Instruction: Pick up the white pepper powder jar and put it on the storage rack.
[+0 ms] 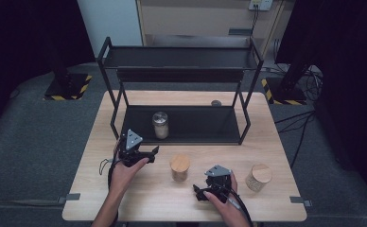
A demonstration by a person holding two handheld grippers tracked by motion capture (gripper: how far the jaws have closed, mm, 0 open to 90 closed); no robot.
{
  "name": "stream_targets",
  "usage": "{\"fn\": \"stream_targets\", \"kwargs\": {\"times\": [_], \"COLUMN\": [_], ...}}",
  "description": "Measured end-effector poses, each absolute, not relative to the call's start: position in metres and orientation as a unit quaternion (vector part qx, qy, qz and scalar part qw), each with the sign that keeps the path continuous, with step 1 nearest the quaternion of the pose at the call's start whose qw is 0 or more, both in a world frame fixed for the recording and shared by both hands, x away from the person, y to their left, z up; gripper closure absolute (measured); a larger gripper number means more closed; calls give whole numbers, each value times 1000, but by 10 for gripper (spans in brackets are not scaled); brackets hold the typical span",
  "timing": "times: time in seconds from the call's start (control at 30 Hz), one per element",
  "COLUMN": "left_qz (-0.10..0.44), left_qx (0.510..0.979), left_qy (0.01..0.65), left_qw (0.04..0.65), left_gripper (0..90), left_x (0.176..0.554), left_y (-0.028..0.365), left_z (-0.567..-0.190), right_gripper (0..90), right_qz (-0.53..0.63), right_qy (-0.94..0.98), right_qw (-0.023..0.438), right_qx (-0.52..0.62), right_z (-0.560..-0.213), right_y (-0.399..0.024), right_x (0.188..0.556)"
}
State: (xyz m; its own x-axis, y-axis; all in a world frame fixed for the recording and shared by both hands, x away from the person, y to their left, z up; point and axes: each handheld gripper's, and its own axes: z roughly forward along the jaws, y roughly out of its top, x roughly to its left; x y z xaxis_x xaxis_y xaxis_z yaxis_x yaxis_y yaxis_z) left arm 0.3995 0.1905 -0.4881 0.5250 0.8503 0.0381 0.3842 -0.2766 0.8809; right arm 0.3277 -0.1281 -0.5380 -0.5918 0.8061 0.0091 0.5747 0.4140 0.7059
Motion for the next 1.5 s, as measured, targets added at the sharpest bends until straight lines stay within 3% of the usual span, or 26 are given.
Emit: {"fn": "stream_targets", "kwargs": {"times": [1.5], "left_qz": [235], "left_qx": [772], "left_qy": [431], "left_qw": [404], "left_gripper": [29], "left_x": [334], "left_y": [219], "left_z": [-507], "right_gripper": [3], "right_qz": [341], "right_qy": [822], "right_qw": [170], "right_qx": [423], "right_z": [-538], "right_y": [-127], "right_x": [328]}}
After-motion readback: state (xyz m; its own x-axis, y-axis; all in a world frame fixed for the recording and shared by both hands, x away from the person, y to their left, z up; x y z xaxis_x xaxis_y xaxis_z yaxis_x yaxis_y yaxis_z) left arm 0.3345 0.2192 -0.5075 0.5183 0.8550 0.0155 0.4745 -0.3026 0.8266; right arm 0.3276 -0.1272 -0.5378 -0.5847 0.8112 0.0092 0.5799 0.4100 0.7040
